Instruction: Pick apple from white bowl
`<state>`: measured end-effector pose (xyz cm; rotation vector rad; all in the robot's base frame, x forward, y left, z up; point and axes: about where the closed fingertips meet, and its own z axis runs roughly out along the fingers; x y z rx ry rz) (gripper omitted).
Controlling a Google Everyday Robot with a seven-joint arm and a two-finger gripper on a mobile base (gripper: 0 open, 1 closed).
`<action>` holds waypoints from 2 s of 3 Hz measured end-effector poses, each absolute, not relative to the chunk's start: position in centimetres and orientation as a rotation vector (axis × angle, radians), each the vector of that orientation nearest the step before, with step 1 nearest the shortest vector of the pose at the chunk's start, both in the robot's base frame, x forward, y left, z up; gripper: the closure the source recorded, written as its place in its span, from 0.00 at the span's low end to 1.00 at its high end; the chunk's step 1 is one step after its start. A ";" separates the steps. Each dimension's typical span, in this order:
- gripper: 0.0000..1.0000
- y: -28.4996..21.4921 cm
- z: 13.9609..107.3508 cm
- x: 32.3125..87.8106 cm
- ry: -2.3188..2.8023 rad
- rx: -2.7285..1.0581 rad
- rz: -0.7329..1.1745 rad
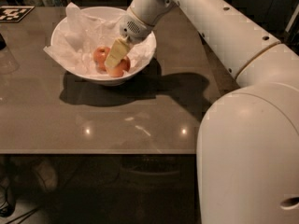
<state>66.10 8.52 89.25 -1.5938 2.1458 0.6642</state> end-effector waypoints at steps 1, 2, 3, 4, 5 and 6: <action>1.00 8.6 91.7 66.1 2.112 -1.598 0.642; 1.00 8.8 93.7 66.0 2.082 -1.606 0.624; 1.00 8.9 95.4 65.9 2.058 -1.618 0.595; 0.81 8.9 95.4 65.9 2.058 -1.618 0.595; 0.57 8.9 95.4 65.9 2.058 -1.618 0.595; 0.34 8.9 95.4 65.9 2.057 -1.618 0.595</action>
Offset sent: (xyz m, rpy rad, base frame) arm -0.0025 -0.0023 0.0762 0.0149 -0.0982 0.0255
